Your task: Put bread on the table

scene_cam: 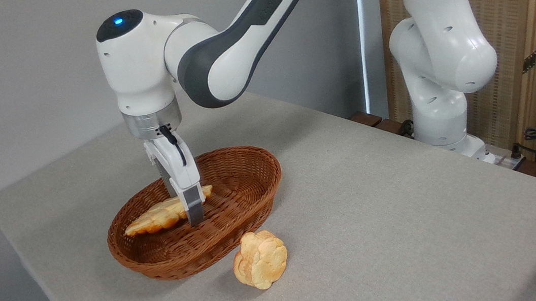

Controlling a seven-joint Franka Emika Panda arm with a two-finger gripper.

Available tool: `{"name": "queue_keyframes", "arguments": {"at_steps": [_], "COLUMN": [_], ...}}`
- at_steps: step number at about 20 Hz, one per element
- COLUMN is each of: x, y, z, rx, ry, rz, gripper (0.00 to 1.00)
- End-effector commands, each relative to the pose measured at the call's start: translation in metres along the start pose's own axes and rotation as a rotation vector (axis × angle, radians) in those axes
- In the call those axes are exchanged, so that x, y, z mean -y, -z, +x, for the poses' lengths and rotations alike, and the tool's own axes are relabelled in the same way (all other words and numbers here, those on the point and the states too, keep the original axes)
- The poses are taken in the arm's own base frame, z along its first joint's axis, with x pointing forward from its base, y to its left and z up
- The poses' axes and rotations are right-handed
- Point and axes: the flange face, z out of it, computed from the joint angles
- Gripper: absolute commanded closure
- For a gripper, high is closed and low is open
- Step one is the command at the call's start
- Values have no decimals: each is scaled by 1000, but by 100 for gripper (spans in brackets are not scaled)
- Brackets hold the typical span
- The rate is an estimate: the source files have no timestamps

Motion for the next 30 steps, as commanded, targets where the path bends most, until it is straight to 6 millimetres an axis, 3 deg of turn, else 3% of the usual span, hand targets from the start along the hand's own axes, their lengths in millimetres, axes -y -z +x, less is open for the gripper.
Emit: {"name": "queue_keyframes", "arguments": {"at_steps": [1, 4, 6, 8, 12, 22, 30], "x": [-7, -9, -10, -10, -10, -10, -8], "y": [0, 0, -1, 0, 0, 1, 29], "z": [-1, 2, 2, 2, 3, 2, -3], "rx": [-17, -19, -20, -21, -25, -25, -68], "ry": [6, 16, 13, 14, 16, 14, 28], "rz": [7, 6, 6, 5, 3, 3, 27], "gripper": [8, 41, 57, 67, 72, 71, 71]}}
